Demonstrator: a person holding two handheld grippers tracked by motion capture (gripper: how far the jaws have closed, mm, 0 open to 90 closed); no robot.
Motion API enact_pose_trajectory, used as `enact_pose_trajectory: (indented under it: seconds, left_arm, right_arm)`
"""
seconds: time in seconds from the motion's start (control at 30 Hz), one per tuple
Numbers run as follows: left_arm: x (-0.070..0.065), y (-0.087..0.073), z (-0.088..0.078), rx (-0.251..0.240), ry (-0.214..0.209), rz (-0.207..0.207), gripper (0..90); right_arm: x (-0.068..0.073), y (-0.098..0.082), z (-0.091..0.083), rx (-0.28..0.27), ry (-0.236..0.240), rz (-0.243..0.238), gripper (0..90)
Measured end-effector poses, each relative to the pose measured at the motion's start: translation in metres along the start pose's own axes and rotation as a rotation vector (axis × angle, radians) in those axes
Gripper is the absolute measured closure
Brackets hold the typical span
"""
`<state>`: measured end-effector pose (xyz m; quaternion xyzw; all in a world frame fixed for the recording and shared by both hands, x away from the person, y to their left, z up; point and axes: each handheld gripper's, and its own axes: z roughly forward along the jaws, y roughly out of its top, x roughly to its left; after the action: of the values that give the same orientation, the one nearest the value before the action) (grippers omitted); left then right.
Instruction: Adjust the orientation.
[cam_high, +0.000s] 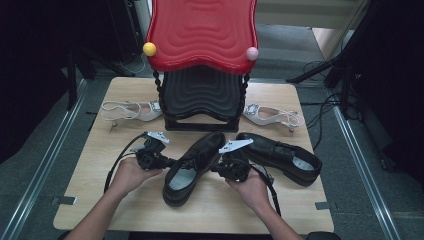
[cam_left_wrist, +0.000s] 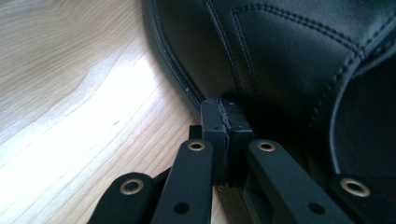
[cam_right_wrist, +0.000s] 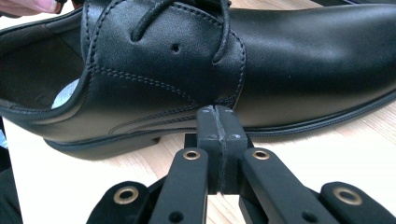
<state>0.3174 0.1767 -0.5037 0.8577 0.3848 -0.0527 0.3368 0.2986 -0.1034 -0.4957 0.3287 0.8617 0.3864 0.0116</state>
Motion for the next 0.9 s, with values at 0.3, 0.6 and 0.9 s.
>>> enact_pose_trajectory:
  seconds: [0.3, 0.6, 0.9]
  left_arm:
    - [-0.005, 0.002, 0.008, -0.003, -0.053, -0.031, 90.0]
    - [-0.019, 0.006, 0.021, -0.008, -0.090, -0.035, 90.0]
    - [-0.029, 0.008, 0.029, -0.023, -0.111, -0.038, 90.0]
  right_arm:
    - [-0.005, -0.002, -0.006, 0.007, -0.025, 0.021, 90.0]
    - [-0.017, -0.003, -0.013, 0.004, -0.061, 0.057, 90.0]
    - [-0.025, -0.004, -0.018, 0.002, -0.082, 0.083, 90.0]
